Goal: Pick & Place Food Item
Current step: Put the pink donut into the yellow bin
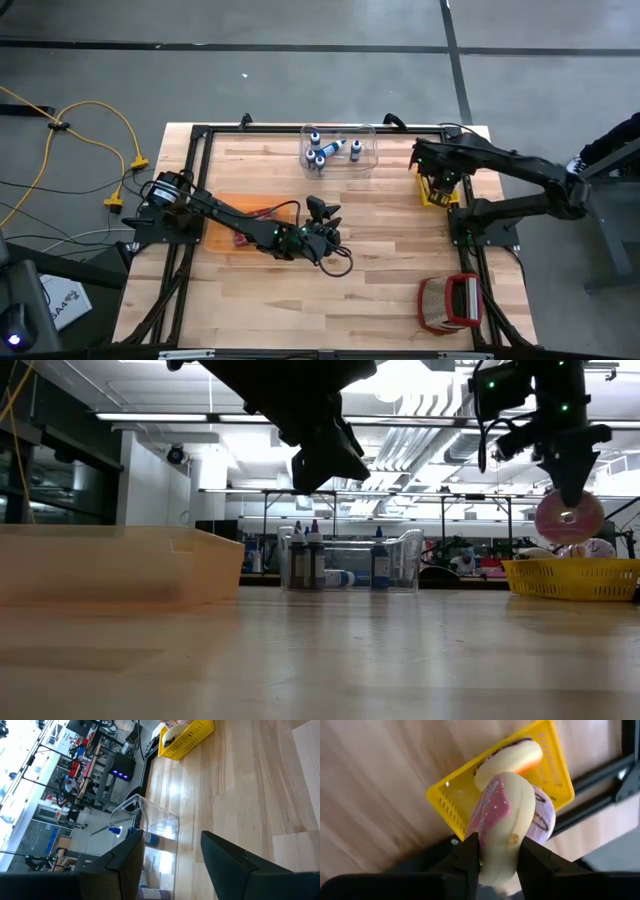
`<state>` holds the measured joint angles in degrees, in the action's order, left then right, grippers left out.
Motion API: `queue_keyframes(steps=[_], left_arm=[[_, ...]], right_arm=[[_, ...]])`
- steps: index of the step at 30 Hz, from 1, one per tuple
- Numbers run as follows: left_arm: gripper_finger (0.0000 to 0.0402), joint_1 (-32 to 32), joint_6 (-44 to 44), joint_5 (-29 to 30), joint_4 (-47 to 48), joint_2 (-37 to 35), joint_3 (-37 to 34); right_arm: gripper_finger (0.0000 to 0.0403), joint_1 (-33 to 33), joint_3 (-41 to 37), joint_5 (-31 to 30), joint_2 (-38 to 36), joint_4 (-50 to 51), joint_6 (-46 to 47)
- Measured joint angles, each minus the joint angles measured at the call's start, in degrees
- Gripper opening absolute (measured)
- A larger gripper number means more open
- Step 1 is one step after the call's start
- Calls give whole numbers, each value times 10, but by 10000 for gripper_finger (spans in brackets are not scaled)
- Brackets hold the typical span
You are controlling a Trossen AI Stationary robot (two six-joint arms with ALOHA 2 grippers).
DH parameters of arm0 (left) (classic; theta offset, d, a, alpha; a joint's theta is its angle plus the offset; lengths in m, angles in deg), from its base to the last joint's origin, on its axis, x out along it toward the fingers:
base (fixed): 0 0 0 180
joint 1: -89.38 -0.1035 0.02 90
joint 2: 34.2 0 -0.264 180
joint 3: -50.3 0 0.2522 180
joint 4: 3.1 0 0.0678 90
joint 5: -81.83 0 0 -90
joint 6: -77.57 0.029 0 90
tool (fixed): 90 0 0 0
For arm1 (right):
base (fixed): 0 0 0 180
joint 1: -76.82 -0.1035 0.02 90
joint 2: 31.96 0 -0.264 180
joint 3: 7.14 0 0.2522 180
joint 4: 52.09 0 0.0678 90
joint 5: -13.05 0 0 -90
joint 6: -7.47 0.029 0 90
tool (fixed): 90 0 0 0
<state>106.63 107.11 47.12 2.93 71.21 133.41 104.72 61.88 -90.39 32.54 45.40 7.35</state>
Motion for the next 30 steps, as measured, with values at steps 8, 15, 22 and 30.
queue_keyframes(steps=[8,15,22,30], left_arm=[[188,0,0,0,0,0,0],[188,0,0,0,0,0,0],[188,0,0,0,0,0,0],[188,0,0,0,0,0,0]], right_arm=[[100,0,0,4,16,-1,-179],[100,0,0,34,16,-1,-244],[100,0,-44,34,16,-5,-270],[100,0,-126,18,16,-46,-272]])
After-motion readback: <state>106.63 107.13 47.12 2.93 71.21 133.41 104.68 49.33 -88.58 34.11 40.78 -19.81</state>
